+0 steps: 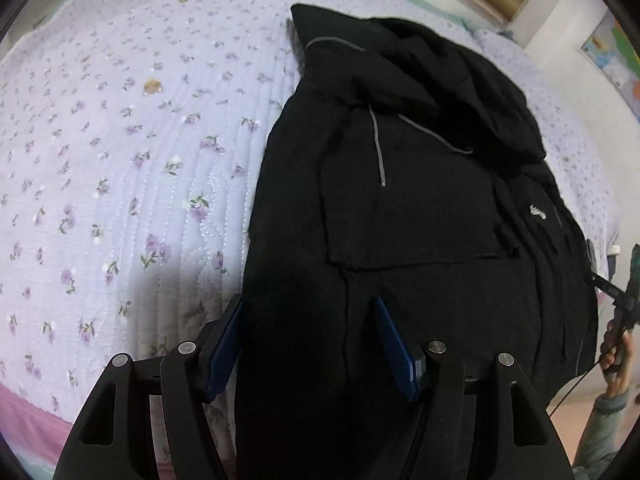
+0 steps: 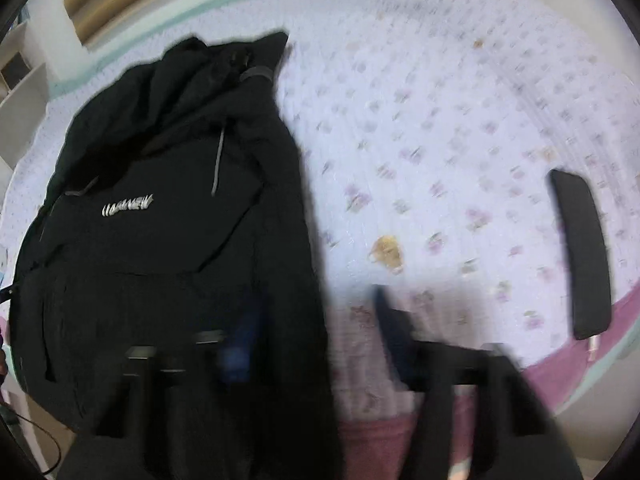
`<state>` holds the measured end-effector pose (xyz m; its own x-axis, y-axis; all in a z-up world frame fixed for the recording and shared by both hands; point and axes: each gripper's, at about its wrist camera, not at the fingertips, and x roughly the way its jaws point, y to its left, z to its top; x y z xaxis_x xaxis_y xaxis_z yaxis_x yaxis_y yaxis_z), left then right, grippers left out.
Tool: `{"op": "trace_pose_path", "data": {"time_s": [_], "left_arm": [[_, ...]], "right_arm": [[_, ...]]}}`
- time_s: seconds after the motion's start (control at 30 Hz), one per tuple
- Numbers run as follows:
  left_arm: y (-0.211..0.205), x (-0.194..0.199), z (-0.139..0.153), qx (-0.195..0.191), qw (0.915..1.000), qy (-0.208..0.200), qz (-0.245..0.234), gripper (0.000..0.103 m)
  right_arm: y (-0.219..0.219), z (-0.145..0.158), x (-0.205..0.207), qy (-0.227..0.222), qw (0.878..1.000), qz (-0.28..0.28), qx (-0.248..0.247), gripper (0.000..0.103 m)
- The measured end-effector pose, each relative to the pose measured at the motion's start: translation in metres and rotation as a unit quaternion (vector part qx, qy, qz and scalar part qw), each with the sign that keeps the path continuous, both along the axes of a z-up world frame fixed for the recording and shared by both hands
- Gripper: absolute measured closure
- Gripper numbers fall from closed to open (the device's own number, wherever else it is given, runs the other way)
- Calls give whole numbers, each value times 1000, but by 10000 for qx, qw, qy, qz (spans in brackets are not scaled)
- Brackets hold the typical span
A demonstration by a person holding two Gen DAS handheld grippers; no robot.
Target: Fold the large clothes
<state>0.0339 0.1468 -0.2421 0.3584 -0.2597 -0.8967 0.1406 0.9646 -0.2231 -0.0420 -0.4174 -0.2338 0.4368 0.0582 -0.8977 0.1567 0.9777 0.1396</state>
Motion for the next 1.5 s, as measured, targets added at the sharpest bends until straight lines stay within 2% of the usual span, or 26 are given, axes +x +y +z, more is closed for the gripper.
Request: {"op": "trace_pose_path", "data": {"time_s": [0.03,0.07,0.1,0.13,0.2,0.23,0.27,0.4,0.47,0.53,0.7,0.8,0.93,1.07,1.1,1.13,1.2,1.27,1.4,1.5], "left_arm": [[-5,-2,4,-75,9998,17,-172,46],[-7,-4,9,-223,9992,22,-323,52],[-11,-9,20,-554,9967,-94,-586,52],[-13,-13,33,-1021,9905,-283,-881,52],[-18,-13,49,-1479,9805,-513,-1185,41],[-20,-10,48,-1581,9781,-503,-1255,34],[-20,-3,42,-1743,9751,-409,-1310,34],[-10,15,-6,-2331,9673,292,-953,34],[3,2,-6,-2606,9609,135,-921,34],[11,-18,1,-2722,9561,-133,-1075,34],[31,-48,-7,-2401,9650,-10,-1055,31],[39,-60,-4,-2291,9683,-170,-979,31],[36,-83,0,-1537,9810,-188,-1172,31],[28,-88,4,-1239,9857,-328,-1091,33],[27,-88,7,-1471,9819,-330,-1142,33],[27,-86,11,-1987,9716,-272,-1256,33],[22,-77,21,-2712,9522,-343,-1365,33],[19,-66,24,-3050,9420,-364,-1354,33],[27,-48,-1,-3206,9419,-106,-996,33],[42,-56,-22,-3530,9330,143,-688,33]], "right_arm": [[3,-1,3,56,9998,66,172,74],[10,4,5,58,9997,177,157,74],[14,9,6,43,9994,303,181,74],[20,17,7,-23,9986,462,272,74],[24,30,7,-157,9961,672,548,74],[24,34,9,-220,9942,744,752,74],[24,34,13,-236,9930,752,883,74],[26,19,25,-106,9962,559,654,74],[31,7,27,53,9974,524,482,74],[31,0,24,117,9980,523,336,74],[14,-1,5,222,9977,379,507,72],[5,0,-19,202,9980,277,537,71],[7,4,-51,242,9981,409,397,70],[13,3,-71,286,9973,564,378,70],[15,3,-72,284,9970,584,415,70],[18,8,-74,211,9963,620,555,70],[24,21,-71,-24,9932,763,880,70],[32,30,-64,-267,9866,963,1293,70],[45,18,-51,-294,9868,977,1254,67],[50,2,-49,-205,9870,854,1343,67]]}}
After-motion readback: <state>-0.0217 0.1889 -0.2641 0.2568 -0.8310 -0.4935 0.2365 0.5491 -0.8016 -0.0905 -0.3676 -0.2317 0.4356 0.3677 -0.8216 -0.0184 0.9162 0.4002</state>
